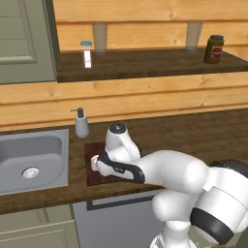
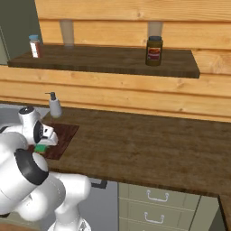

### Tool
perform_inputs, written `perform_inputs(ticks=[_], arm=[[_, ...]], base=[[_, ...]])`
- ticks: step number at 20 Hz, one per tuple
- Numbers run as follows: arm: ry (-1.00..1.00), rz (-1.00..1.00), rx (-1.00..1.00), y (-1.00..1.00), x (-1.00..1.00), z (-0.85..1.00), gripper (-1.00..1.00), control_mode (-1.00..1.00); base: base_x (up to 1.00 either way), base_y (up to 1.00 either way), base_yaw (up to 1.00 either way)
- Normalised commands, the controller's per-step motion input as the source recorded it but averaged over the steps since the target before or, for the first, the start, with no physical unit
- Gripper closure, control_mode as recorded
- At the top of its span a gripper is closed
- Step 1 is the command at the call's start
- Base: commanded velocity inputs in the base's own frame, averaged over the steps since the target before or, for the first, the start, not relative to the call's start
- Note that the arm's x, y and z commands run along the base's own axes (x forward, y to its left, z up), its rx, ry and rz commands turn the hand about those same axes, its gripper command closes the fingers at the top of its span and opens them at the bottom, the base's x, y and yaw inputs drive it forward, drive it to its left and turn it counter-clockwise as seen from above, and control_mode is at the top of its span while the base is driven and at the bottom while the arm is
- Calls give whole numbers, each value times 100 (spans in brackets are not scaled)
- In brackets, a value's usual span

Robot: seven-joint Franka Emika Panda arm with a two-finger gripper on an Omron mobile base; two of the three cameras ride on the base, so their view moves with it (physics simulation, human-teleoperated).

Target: Pick up the sponge from the counter and clean the cutting board by briefly scrubbing or pressing down on the cutting board. Once finished, release the sponge.

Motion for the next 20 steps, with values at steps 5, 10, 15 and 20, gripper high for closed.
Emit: perform_inputs(ticks=[5, 10, 15, 20], arm=[[0, 0, 9, 26, -9, 0, 100, -100], [0, -5, 28, 56, -33, -1, 100, -100], [0, 1, 0, 6, -2, 0, 100, -100], [0, 0, 0, 0, 0, -1, 100, -100]], base=[[0, 0, 0], [0, 0, 0], [0, 0, 0], [0, 0, 0]])
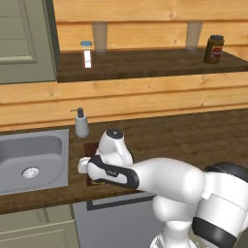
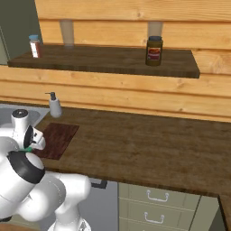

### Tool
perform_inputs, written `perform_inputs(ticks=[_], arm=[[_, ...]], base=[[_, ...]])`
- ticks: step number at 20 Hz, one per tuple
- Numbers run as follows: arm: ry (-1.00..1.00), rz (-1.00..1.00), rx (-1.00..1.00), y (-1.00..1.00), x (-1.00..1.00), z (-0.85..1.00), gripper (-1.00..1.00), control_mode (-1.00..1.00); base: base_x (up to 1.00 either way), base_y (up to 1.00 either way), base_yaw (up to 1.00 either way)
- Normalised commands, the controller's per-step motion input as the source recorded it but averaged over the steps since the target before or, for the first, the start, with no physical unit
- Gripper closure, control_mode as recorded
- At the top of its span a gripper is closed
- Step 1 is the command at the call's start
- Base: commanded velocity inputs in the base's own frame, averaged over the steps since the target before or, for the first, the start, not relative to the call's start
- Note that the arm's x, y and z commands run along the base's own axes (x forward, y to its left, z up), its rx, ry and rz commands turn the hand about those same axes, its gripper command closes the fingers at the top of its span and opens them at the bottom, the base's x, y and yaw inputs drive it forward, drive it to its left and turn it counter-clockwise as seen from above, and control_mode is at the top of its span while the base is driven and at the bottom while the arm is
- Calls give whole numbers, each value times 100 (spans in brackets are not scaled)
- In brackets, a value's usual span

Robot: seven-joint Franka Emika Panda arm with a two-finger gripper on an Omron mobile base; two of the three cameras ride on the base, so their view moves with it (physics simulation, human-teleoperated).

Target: Pick up the sponge from the counter and clean the cutting board by briefly scrubbing or pressing down on the cutting board. Once finished, release the sponge.

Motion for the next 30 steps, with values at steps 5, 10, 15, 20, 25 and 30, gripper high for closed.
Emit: perform_inputs(ticks=[5, 10, 15, 20, 25, 30], arm=[[0, 0, 0, 1, 1, -1, 100, -100], [0, -2, -1, 25, 23, -9, 100, -100], [2, -1, 0, 9, 5, -15, 100, -100], [0, 0, 0, 0, 0, -11, 100, -100], [0, 0, 0, 0, 12, -9, 100, -100], [0, 0, 0, 0, 18, -24, 100, -100]], base=[[0, 0, 0], [0, 0, 0], [0, 0, 0], [0, 0, 0], [0, 0, 0], [0, 0, 0]])
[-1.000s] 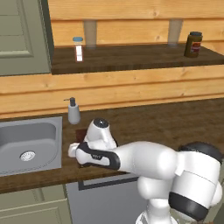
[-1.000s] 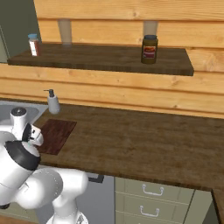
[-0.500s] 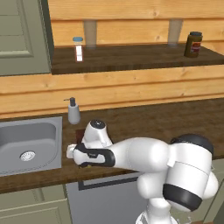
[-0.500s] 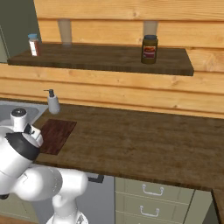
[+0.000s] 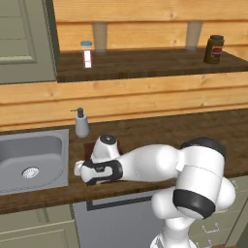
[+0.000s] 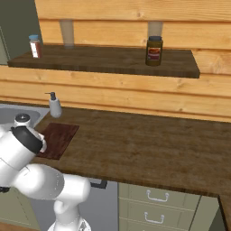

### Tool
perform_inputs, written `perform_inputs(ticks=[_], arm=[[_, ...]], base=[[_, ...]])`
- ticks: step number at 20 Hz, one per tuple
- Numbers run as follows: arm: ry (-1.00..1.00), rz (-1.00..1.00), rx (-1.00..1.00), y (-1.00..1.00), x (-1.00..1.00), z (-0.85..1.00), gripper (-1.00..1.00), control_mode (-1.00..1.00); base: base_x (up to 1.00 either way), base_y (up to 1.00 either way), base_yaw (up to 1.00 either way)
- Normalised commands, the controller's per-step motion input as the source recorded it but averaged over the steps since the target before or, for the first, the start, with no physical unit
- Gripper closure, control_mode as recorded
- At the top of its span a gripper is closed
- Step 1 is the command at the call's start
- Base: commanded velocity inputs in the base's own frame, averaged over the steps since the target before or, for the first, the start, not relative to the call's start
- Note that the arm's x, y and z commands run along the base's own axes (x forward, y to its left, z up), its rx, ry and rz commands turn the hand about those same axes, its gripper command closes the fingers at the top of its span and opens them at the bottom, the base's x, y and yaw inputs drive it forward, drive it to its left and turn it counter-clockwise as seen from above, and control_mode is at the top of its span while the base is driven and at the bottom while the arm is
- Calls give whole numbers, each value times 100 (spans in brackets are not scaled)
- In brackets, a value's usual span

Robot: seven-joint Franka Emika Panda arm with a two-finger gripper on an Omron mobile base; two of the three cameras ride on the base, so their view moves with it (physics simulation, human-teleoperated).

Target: Pick up the sponge from the counter and clean the cutting board by briefly scrubbing or pressing down on the cutting board. Once finished, release the sponge.

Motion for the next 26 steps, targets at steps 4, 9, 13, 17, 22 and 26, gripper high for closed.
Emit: perform_inputs(ticks=[4, 9, 13, 17, 22, 26], arm=[[0, 0, 0, 0, 0, -4, 100, -100], [2, -2, 0, 1, 13, -17, 100, -100], [4, -6, 0, 0, 40, -7, 100, -100], [0, -10, 0, 0, 56, 0, 100, -100], [0, -10, 0, 0, 69, 0, 100, -100], [0, -9, 0, 0, 78, 1, 100, -100]], base=[[0, 0, 0], [0, 0, 0], [0, 0, 0], [0, 0, 0], [0, 0, 0], [0, 0, 0]])
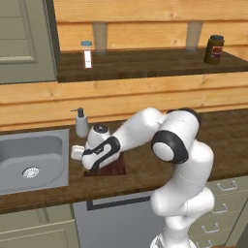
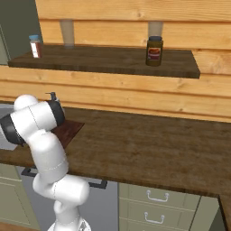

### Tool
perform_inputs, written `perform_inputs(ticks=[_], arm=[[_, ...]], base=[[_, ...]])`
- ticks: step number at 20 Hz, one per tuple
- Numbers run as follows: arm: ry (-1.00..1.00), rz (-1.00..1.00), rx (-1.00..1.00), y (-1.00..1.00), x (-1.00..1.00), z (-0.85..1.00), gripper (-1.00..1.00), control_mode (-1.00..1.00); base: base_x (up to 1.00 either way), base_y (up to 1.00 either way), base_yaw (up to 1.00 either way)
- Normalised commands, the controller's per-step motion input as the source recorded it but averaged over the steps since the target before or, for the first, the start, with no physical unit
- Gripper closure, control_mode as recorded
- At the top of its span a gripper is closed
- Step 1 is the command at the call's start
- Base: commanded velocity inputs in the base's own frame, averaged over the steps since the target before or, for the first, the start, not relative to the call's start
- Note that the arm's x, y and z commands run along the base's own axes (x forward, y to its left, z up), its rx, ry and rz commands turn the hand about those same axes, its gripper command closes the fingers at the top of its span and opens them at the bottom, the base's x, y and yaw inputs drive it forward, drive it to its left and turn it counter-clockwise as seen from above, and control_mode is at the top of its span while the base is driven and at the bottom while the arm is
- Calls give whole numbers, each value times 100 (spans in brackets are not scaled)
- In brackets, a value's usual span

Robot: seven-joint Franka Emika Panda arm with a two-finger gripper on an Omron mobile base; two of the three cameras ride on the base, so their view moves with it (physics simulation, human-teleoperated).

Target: Pick up the sponge from the counter and clean the cutting board by briefly scrubbing or pressing down on the cutting board. Once finished, release the sponge.

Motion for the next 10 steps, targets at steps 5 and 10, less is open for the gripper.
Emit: perform_inputs(ticks=[5, 10], arm=[[0, -7, 0, 0, 77, 14, 100, -100], [1, -6, 0, 0, 88, 8, 100, -100]], base=[[0, 0, 0], [0, 0, 0]])
